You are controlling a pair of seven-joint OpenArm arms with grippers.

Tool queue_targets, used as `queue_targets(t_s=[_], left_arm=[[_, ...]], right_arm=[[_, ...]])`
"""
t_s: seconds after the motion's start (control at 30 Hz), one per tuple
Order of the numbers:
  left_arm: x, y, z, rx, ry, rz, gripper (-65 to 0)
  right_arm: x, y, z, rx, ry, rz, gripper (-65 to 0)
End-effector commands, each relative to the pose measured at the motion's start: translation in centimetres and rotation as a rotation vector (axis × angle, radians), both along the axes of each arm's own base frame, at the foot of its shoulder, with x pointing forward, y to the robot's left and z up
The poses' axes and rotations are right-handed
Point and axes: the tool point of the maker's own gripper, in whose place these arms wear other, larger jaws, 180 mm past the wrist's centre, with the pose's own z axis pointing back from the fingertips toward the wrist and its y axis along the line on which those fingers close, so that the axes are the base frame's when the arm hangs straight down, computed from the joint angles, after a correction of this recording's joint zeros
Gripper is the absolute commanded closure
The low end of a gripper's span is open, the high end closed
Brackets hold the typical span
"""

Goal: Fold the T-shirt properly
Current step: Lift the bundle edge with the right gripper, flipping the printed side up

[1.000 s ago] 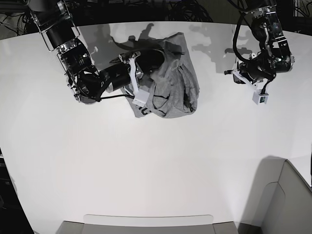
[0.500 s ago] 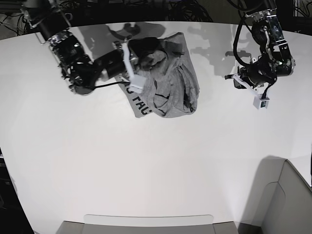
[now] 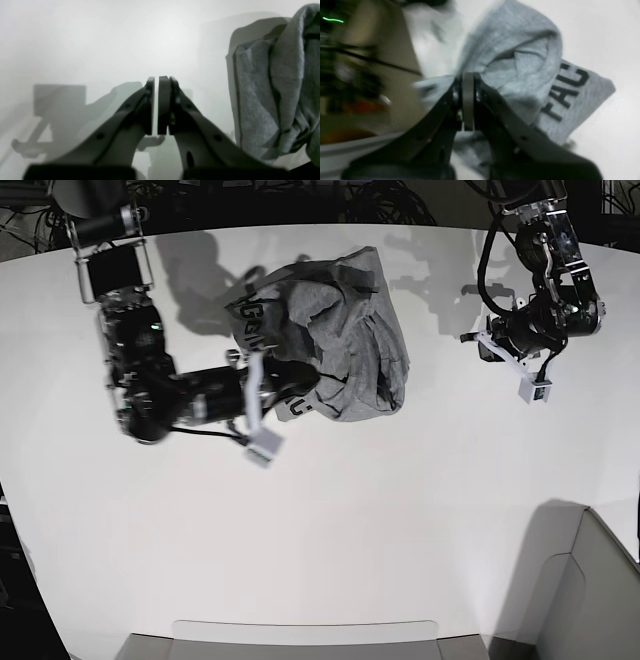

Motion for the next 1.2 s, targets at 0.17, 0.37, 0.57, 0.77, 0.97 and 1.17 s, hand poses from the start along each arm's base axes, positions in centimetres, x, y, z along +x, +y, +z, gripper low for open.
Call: queue_targets(t_s=[0.17,0.37,0.57,0.77,0.97,1.17], left_arm=[[0.7,0.3,0.9,0.008,-0.036,-0.001,-2.5],[1.6,0.4,1.5,0.014,-0.059,0.000,-2.6],[1.7,0.4,0.5,-0.012,-0.031,0.011,-2.6],[2.4,0.3,0.9,-0.017,-0.047,0.011,-2.6],[2.3,0.3,0.8,-0.016,-0.044,0.011,-2.5],[2.2,0.3,0.8,-0.016,-0.043,0.011,-2.5]], right_arm=[[-1.8,4.6,-1.9,-0.266,-0.262,0.194,0.0],[-10.0,6.4,-4.1,-0.227,-0.108,0.514,0.0],[-8.5,5.9,-3.3,-0.144,0.086,0.494,0.0],[-3.3,5.1,-0.8,-0.105,0.009,0.357,0.0],[2.2,3.0,-1.4,-0.305,-0.187,0.238,0.0],[1.2,3.9,-3.5,-0.371,-0.197,0.272,0.0]])
